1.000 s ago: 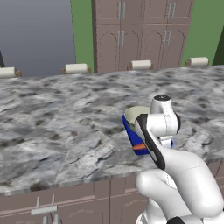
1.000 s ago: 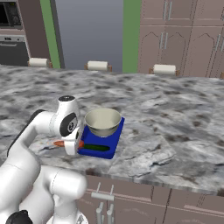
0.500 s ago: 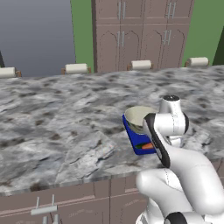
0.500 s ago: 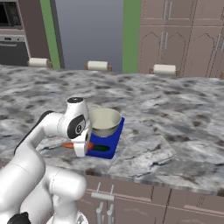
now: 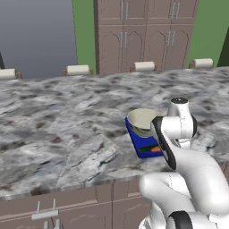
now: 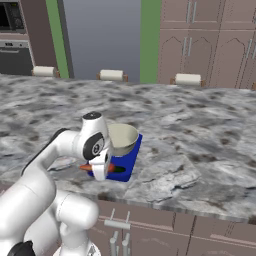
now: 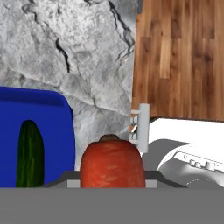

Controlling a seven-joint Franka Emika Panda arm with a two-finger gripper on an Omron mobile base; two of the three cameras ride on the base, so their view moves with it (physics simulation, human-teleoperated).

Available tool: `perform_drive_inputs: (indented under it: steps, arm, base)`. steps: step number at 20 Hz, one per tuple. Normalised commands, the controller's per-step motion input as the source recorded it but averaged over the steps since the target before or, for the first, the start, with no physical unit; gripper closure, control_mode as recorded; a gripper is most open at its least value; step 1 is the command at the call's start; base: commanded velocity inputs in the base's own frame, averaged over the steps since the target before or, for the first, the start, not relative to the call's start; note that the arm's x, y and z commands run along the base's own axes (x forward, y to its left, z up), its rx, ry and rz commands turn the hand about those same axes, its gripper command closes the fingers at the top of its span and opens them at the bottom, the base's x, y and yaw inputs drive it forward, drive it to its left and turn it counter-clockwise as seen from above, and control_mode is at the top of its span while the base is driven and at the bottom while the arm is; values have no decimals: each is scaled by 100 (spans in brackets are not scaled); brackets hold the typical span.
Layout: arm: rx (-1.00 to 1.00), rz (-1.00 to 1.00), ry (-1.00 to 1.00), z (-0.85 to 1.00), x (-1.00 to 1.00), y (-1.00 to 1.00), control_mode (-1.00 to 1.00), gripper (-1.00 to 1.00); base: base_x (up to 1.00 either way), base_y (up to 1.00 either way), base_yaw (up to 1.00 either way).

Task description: Place the two vegetables and bowl onto the tray for setting up a vegetable dip station.

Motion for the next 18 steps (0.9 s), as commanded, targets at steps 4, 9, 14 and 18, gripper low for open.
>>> perform_drive_inputs:
  steps: [4,9,14,18]
  arm:
    - [-2,-2,2,-4,24,-14,-100,100]
    - [0,0,1,-5,25,-6,-100,100]
    - [0,-2,0,-8,22,-1,-100,100]
    - [0,-4,0,-12,20,0,-100,100]
  base:
    - [0,0,0]
    - [0,0,0]
    - [0,0,0]
    - [0,0,0]
